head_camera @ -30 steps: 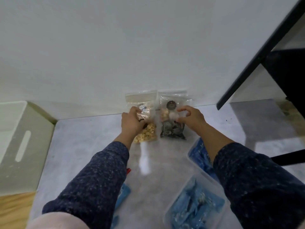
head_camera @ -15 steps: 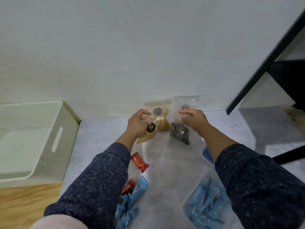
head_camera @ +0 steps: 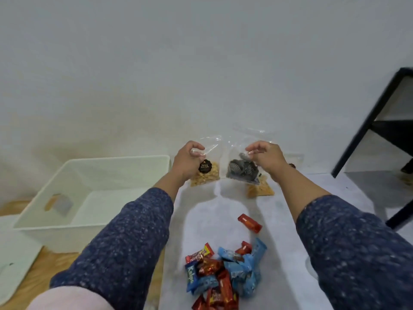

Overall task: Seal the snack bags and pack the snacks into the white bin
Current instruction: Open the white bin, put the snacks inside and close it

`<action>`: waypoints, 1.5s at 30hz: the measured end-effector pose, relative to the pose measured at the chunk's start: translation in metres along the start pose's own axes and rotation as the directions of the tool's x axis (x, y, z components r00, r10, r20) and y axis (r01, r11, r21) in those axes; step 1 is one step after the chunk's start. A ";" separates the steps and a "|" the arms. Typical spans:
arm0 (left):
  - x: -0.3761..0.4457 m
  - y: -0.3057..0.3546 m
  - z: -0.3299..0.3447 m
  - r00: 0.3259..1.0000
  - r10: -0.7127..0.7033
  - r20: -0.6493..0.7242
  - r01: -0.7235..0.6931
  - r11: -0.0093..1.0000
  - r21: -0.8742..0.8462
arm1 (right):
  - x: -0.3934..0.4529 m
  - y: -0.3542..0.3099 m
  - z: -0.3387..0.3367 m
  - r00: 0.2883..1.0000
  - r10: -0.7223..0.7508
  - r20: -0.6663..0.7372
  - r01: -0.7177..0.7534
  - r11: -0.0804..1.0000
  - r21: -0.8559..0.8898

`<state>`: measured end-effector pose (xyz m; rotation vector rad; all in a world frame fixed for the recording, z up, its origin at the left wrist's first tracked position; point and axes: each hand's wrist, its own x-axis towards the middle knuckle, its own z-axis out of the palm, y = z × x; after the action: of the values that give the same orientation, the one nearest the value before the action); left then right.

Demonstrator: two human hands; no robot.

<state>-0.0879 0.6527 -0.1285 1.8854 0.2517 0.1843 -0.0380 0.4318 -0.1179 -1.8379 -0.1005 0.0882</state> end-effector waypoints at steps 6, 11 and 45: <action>-0.023 -0.010 -0.084 1.000 -0.007 -0.031 0.007 1.000 -0.014 | -0.021 -0.045 0.074 0.994 -0.039 0.099 0.032 0.997 0.075; -0.028 -0.023 -0.139 0.993 -0.010 -0.121 0.007 1.000 -0.022 | -0.012 -0.070 0.134 0.971 -0.076 0.228 0.057 0.995 0.085; 0.119 -0.264 -0.244 0.974 -0.206 0.090 0.189 0.967 0.171 | 0.077 0.065 0.378 0.951 0.276 0.137 -0.238 0.941 -0.242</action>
<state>-0.0559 0.9892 -0.3000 2.0093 0.3889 -0.0752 -0.0024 0.7851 -0.2814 -2.0588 0.0136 0.4337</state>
